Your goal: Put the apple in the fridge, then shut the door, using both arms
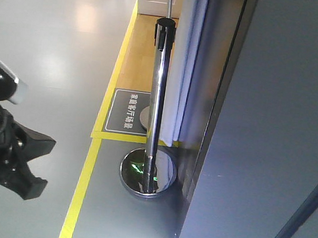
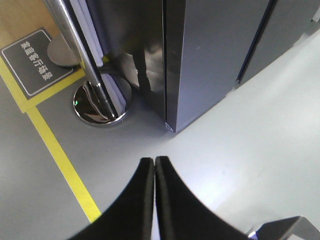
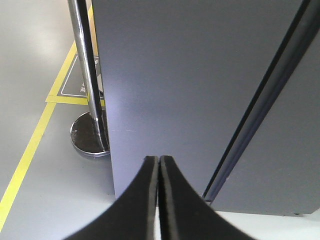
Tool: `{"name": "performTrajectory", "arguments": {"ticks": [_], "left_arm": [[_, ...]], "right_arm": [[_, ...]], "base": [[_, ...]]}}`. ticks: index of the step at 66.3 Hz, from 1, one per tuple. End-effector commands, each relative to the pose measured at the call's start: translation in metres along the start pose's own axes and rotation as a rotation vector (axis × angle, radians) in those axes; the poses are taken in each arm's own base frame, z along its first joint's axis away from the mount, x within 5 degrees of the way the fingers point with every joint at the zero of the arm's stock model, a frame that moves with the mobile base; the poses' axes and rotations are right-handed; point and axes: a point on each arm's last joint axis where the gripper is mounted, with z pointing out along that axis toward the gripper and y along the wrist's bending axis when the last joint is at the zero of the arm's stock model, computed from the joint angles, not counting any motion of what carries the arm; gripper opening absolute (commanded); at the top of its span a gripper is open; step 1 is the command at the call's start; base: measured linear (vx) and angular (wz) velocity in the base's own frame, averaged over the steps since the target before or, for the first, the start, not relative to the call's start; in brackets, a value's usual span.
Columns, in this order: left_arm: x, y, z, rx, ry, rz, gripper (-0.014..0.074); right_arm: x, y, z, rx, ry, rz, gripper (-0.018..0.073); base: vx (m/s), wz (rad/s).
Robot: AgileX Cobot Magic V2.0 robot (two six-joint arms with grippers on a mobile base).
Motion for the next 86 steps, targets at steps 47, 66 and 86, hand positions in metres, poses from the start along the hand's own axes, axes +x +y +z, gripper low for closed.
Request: {"name": "performTrajectory", "arguments": {"ticks": [47, 66, 86], "left_arm": [[0.038, 0.022, -0.124, -0.396, -0.559, -0.147, -0.0006], [0.120, 0.023, -0.084, -0.543, -0.724, -0.215, -0.0006], [0.173, 0.019, -0.052, -0.537, -0.850, -0.284, -0.0006]], "right_arm": [[-0.014, -0.001, -0.005, 0.006, -0.088, -0.009, -0.0002], [-0.014, -0.001, -0.005, 0.006, -0.088, -0.009, -0.0002], [-0.014, -0.001, -0.005, 0.006, -0.088, -0.009, -0.0002]], "base": [[0.00, 0.00], [0.00, 0.00], [0.00, 0.00]]}}
